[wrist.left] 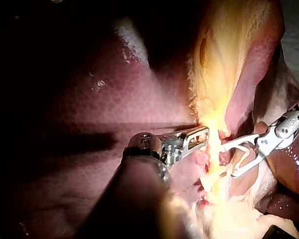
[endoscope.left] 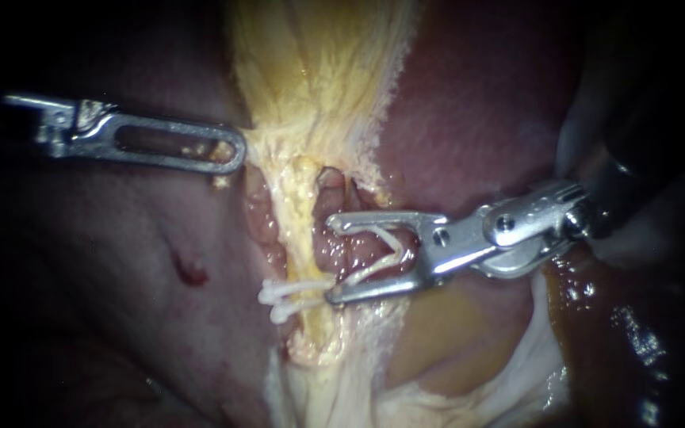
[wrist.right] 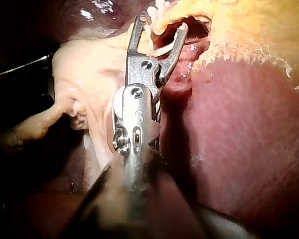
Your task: Clipping third clip left tube
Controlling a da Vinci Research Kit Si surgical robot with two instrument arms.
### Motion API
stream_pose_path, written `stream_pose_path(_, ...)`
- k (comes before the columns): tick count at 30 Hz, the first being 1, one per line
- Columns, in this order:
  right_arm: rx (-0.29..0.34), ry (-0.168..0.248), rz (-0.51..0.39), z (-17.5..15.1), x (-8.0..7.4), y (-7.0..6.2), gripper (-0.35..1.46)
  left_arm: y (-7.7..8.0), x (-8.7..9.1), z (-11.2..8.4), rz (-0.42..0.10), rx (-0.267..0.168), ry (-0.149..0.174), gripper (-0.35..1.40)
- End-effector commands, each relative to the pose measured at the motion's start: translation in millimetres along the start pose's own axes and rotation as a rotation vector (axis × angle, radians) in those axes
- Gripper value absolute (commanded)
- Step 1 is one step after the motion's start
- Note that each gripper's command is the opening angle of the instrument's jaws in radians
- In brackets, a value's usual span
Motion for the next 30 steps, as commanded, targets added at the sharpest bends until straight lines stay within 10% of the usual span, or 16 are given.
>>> stream_pose_path(1,0.004,0.001,0.014,0.0,-0.6,0.3,0.50,0.0,0.0,-0.1,0.000,-0.001,0.000,-0.35)
stream_pose_path(12,0.010,0.003,0.084,0.1,-4.2,2.8,0.50,0.0,0.0,-0.1,0.000,-0.001,0.000,-0.35)
stream_pose_path(30,0.095,0.104,0.160,3.5,-1.7,2.3,0.50,-0.1,0.0,0.0,0.000,-0.001,0.000,-0.35)
